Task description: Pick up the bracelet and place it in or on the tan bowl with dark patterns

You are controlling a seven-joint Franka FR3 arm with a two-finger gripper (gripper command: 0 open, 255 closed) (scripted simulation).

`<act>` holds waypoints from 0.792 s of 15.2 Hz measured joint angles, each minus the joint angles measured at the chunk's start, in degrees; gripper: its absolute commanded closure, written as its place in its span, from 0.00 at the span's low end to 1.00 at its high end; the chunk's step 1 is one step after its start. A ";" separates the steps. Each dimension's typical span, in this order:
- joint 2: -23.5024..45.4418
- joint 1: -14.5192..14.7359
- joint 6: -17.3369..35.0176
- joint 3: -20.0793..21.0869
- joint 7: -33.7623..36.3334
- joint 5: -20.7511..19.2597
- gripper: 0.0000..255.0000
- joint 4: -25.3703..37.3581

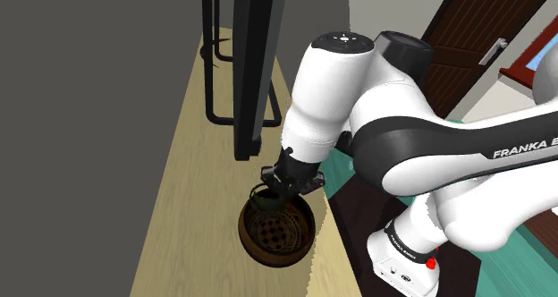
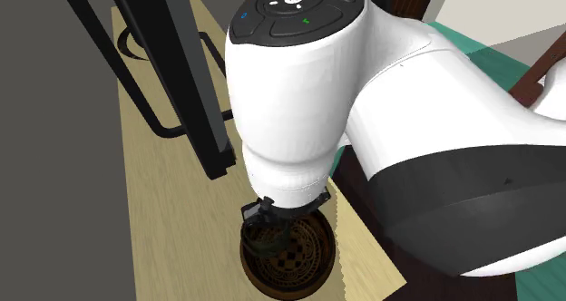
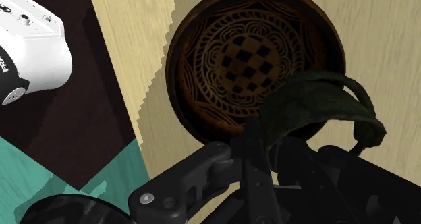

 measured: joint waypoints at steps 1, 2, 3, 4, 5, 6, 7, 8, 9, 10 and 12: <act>-2.04 0.70 -0.22 -0.23 -0.23 0.73 1.00 -1.80; -4.88 1.71 -0.93 -0.56 -0.45 1.66 1.00 -3.96; -6.19 2.18 -1.16 -0.75 -0.59 2.08 1.00 -5.02; -6.85 2.37 -0.92 -0.96 -0.87 2.28 1.00 -5.95; -6.80 2.53 -0.19 -0.72 -0.74 2.51 1.00 -6.65; -6.69 2.68 0.71 -0.47 -0.63 2.74 1.00 -7.45; -6.51 2.73 1.59 -0.32 -0.66 2.87 1.00 -8.14; -5.95 2.68 2.56 -0.07 -0.59 2.93 1.00 -8.57; -5.41 2.64 3.56 0.18 -0.52 3.00 1.00 -9.04; -4.83 2.63 4.64 0.50 -0.38 3.10 1.00 -9.53; -4.12 2.57 6.41 0.78 -0.45 3.22 1.00 -10.62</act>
